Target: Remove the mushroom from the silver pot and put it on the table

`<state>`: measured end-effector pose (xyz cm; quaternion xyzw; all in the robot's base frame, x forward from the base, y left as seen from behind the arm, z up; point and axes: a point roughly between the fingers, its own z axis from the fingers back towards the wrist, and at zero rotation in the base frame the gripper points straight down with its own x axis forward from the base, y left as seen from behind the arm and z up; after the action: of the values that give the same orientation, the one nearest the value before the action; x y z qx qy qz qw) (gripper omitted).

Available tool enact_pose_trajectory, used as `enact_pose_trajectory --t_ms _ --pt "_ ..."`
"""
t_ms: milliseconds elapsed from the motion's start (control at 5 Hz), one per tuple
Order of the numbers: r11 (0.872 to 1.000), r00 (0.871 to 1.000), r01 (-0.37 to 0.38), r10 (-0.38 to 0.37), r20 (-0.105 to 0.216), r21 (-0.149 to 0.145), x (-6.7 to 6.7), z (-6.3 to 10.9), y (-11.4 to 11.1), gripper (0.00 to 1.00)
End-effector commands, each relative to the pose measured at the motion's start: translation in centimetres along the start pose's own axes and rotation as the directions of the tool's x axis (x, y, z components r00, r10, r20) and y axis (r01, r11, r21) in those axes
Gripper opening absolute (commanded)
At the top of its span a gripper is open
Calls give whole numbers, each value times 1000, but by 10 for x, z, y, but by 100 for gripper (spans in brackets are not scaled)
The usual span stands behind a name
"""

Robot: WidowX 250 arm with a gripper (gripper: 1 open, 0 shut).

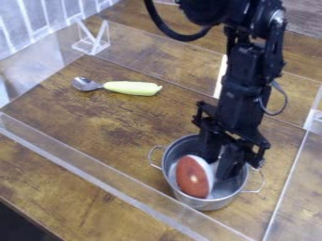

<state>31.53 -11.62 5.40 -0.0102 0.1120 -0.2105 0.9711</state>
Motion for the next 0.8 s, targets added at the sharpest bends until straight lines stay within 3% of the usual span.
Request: enact_pose_trajectory --t_ms 0,400,600 --pt "1000 998 -15 15 65 1 4 25 11 100" --pt "996 995 85 -86 47 15 11 14 22 100" --pt "999 998 39 -39 46 4 7 0 23 100"
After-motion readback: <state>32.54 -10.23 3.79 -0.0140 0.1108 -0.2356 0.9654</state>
